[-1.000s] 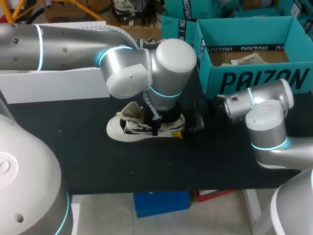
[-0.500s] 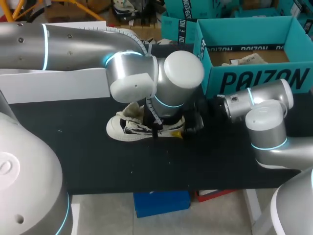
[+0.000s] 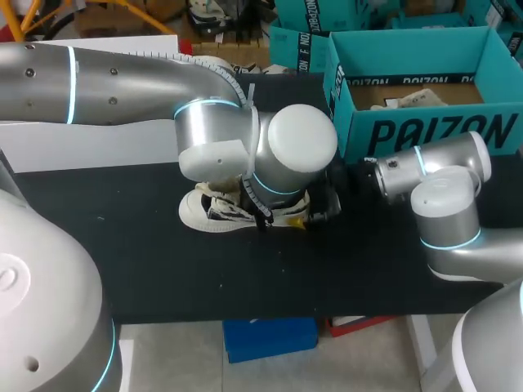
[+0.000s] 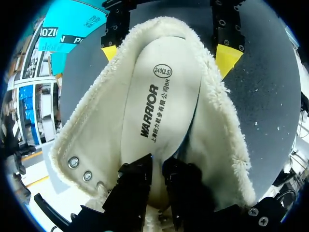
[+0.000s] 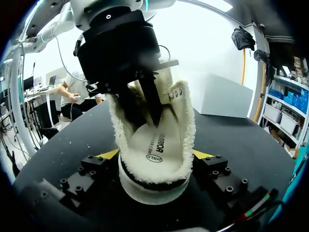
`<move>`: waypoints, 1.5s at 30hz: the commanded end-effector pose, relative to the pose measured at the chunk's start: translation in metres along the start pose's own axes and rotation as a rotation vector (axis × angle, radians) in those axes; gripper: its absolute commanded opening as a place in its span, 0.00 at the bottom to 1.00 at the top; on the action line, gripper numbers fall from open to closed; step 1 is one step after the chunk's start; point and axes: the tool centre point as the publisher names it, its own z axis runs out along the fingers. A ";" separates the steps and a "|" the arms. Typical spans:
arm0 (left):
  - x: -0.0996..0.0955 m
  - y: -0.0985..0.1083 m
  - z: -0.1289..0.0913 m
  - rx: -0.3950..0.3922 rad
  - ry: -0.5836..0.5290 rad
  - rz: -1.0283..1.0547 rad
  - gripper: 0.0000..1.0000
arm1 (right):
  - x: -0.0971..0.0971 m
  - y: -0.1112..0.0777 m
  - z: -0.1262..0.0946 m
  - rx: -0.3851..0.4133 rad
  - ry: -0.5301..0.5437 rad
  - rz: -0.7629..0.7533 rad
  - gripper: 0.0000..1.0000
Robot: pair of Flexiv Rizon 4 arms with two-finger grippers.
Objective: Take the shoe out of the shoebox, open the shoe tongue, remove and reinsert the insole, then place the shoe into the shoebox
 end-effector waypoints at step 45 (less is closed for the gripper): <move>-0.006 -0.004 0.141 0.196 0.174 -0.044 0.00 | 0.001 -0.001 0.001 0.002 0.004 0.001 0.00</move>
